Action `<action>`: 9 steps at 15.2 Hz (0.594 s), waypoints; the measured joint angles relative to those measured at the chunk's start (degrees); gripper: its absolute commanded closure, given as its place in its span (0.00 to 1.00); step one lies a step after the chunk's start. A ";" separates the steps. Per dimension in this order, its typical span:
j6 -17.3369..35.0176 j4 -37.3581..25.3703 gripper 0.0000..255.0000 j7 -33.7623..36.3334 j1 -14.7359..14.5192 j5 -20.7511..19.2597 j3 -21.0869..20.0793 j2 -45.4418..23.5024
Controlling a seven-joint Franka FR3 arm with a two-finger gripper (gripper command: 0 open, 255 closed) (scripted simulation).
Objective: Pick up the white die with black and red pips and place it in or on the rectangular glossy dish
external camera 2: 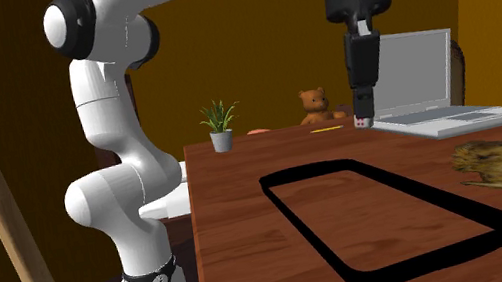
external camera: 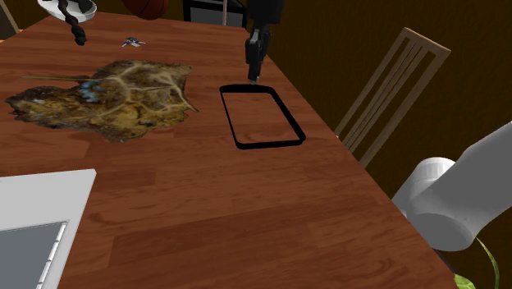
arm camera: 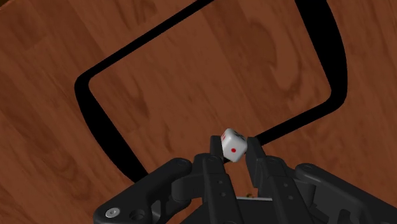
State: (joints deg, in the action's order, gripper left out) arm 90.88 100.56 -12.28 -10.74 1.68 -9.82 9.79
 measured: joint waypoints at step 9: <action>7.12 8.33 1.00 -0.23 -0.05 0.24 0.01 1.23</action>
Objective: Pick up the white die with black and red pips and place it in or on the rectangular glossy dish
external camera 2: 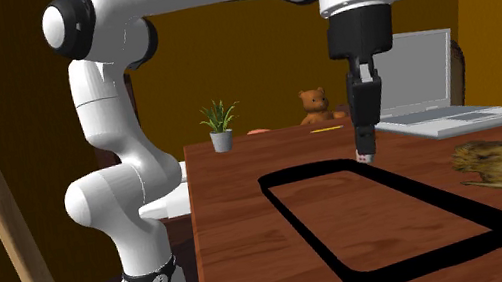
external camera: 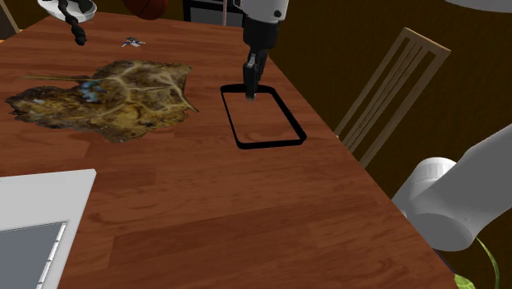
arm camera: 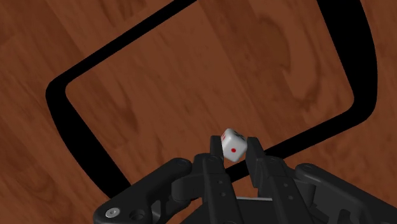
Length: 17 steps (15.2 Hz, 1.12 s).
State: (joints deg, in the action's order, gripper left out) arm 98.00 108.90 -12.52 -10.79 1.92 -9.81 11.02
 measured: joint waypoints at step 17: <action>-2.38 -2.33 0.00 -0.20 0.11 -0.03 0.17 0.13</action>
